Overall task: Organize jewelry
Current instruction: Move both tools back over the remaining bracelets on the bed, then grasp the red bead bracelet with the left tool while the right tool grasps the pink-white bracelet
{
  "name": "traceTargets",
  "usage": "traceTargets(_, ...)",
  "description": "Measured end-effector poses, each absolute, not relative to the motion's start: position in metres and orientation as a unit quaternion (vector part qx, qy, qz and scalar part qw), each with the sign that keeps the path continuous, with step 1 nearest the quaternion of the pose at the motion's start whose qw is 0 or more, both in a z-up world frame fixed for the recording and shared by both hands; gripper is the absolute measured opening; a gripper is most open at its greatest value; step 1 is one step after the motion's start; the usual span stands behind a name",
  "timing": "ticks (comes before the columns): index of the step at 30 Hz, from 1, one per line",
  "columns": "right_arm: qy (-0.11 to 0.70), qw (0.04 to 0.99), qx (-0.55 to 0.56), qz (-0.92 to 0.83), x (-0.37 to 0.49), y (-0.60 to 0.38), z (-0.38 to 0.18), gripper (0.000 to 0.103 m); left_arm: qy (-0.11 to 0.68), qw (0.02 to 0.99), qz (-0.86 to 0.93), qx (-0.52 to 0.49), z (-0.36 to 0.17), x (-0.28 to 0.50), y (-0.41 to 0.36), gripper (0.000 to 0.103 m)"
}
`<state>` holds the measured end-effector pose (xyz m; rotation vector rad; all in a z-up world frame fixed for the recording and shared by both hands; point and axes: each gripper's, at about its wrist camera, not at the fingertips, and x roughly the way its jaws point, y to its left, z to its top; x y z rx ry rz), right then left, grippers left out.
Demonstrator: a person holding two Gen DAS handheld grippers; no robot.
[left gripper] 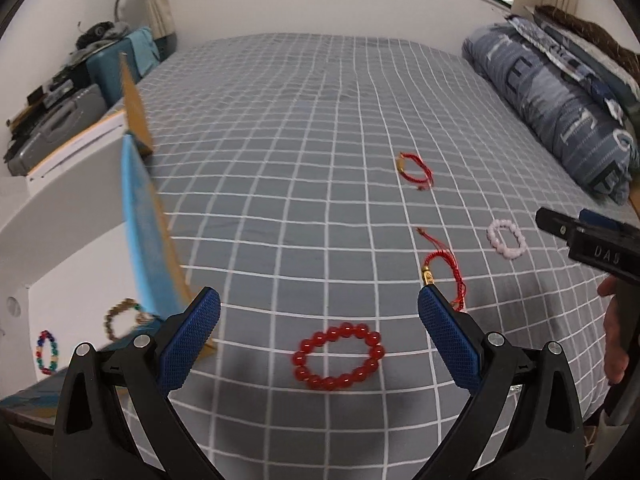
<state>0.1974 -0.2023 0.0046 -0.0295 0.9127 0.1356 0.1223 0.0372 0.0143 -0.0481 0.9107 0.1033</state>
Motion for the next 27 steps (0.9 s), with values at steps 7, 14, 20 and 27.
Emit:
traceTargets(7, 0.456, 0.888, 0.006, 0.059, 0.218, -0.221, -0.029, 0.095, 0.471, 0.881, 0.036, -0.020, -0.033, 0.138, 0.025, 0.097)
traceTargets(14, 0.490, 0.870, 0.010, 0.054, 0.241, -0.231, -0.072, 0.095, 0.485, 0.874, 0.024, -0.020, -0.065, 0.148, 0.020, 0.097)
traceTargets(20, 0.504, 0.862, 0.008, 0.051, 0.258, -0.230, -0.087, 0.095, 0.505, 0.863, 0.008, -0.019, -0.089, 0.151, 0.018, 0.097)
traceTargets(27, 0.518, 0.854, 0.012, 0.051, 0.273, -0.231, -0.099, 0.088, 0.512, 0.859, 0.007, -0.015, -0.097, 0.154, 0.021, 0.097)
